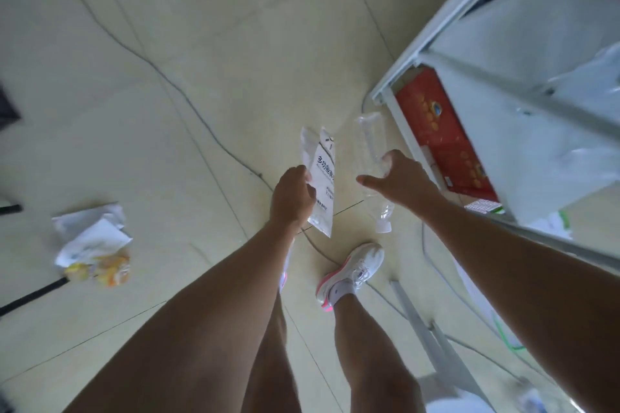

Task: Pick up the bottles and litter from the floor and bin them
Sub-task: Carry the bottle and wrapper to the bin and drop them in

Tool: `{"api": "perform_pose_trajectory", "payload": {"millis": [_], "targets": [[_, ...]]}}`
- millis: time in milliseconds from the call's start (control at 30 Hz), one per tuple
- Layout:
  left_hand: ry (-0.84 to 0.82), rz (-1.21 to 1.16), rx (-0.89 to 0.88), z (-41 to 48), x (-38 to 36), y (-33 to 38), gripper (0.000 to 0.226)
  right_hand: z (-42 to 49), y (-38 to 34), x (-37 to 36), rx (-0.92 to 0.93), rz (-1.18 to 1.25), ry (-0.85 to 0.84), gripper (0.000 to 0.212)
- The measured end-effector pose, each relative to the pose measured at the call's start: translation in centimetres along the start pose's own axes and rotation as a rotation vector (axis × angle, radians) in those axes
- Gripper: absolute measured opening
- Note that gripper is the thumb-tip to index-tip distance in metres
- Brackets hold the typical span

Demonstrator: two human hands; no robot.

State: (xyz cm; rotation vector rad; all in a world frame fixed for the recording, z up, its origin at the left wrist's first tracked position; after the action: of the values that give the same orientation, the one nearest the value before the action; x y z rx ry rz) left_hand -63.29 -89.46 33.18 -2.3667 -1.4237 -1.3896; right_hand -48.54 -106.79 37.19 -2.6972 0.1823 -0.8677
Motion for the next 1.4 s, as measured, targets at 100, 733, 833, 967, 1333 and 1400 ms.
{"api": "perform_pose_trajectory", "payload": {"millis": [100,733,833,967,1333,1400], "targets": [[0.099,-0.045,0.038,-7.3,8.9,2.7,0.023,-8.0,-5.3,5.6,0.030,-0.033,0.010,0.092],[0.728,-0.374,0.418,-43.3,32.7,-1.5,0.017,-37.7,-34.3,13.6,0.722,-0.519,0.039,0.081],[0.694,-0.357,0.558,-46.6,32.2,-5.4,0.021,-41.2,-38.6,7.9,0.856,-0.618,-0.012,0.078],[0.699,-0.384,0.710,-51.0,29.8,-10.5,0.026,-46.9,-43.2,-1.5,1.035,-0.760,-0.076,0.078],[0.777,-0.616,1.179,-65.7,23.3,-20.0,0.026,-62.5,-49.6,-21.2,1.479,-1.174,-0.281,0.072],[0.782,-0.652,1.255,-67.6,22.3,-21.3,0.024,-65.4,-50.2,-25.0,1.577,-1.236,-0.335,0.073]]}}
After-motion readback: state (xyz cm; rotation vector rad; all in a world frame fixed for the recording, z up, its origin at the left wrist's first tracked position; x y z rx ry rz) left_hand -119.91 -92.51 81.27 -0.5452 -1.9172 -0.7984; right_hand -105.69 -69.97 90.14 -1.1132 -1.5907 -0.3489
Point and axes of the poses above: each hand's wrist, its own z-axis towards the middle knuckle, its own x-axis out of the back of the hand, y = z × x, the point moved 3 cm from there along z, towards the middle knuckle, and after that the axes turned 5 degrees about z, right-handed, at the moved point
